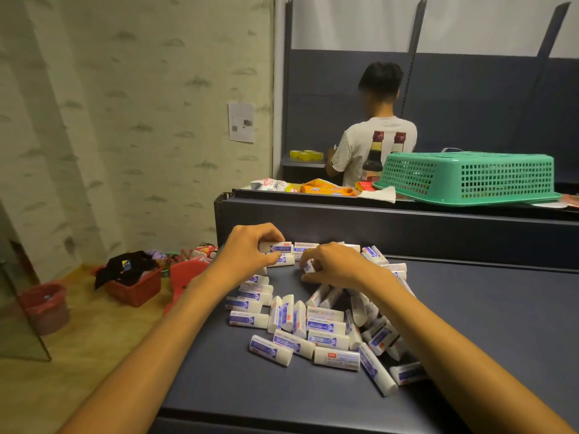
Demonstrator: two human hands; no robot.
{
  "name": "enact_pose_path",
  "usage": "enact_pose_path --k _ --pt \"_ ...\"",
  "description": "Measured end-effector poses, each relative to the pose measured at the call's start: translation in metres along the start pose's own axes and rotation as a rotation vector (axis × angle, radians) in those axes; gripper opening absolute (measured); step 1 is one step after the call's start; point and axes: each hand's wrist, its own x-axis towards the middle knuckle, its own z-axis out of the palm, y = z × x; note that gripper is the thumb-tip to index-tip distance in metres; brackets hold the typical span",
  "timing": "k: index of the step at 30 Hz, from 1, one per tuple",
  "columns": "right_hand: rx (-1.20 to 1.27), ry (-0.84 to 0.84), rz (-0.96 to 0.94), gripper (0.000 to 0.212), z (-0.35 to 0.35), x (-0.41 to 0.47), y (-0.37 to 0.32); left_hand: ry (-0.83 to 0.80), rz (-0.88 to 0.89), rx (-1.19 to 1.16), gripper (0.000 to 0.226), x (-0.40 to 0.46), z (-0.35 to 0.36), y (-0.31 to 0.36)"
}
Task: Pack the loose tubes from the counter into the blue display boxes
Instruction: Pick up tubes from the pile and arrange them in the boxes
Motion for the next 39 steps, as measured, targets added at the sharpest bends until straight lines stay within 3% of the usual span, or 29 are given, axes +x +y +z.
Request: enact_pose_path --k 6,16,23,32,39 --pt "0.112 0.045 0.03 0.019 0.001 -0.006 0.005 -0.005 -0.005 -0.009 0.028 -0.003 -0.001 -0.002" --pt "0.34 0.193 0.106 0.046 -0.007 -0.027 0.014 -0.011 0.0 0.006 0.027 -0.008 -0.002 -0.002" --pt "0.495 0.293 0.145 0.019 -0.014 -0.043 0.008 -0.016 0.04 -0.007 0.026 -0.011 -0.003 0.005" --pt "0.731 0.414 0.232 0.028 -0.017 -0.065 0.009 -0.031 0.074 -0.036 0.026 -0.018 0.003 0.013" --pt "0.716 0.47 0.215 0.017 -0.019 -0.104 0.019 -0.03 0.12 -0.085 0.024 -0.019 0.017 0.032"
